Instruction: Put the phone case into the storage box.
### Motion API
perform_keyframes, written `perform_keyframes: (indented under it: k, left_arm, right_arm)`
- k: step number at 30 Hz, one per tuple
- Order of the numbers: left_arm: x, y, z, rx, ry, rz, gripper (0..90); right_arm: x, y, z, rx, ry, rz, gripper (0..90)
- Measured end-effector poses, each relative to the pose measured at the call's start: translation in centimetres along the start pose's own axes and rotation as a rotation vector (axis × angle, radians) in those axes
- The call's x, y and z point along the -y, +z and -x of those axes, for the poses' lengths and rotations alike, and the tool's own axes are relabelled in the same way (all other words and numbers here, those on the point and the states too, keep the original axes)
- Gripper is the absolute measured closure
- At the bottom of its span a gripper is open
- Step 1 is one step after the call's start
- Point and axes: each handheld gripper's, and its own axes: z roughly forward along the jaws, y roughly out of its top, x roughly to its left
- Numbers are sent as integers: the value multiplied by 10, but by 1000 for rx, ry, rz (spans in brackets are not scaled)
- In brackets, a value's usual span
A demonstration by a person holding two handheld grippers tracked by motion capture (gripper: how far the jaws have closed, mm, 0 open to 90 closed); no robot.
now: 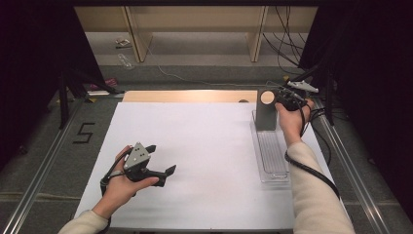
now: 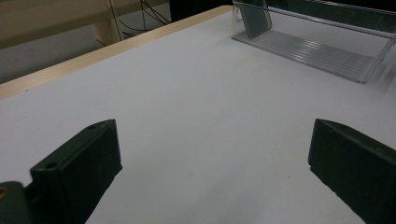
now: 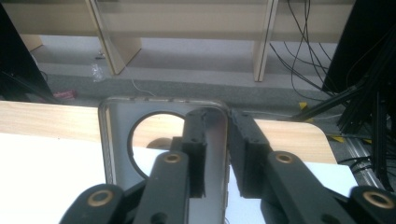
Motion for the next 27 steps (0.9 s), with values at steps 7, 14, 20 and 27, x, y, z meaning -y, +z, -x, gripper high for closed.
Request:
perform_keyframes:
  k: [7,14,20,27]
  left_arm:
    - [0,0,0,-1,3,0,19]
    - [0,0,0,-2,2,0,19]
    - [0,0,0,-2,4,-2,20]
    - [0,0,0,-4,4,-3,21]
  right_arm:
    - [1,-2,-1,6,1,-3,680]
    - [0,-10,-3,24,6,6,499]
    - [1,-19,-4,13,10,-2,382]
    - [3,-34,-8,-16,-17,-20,254]
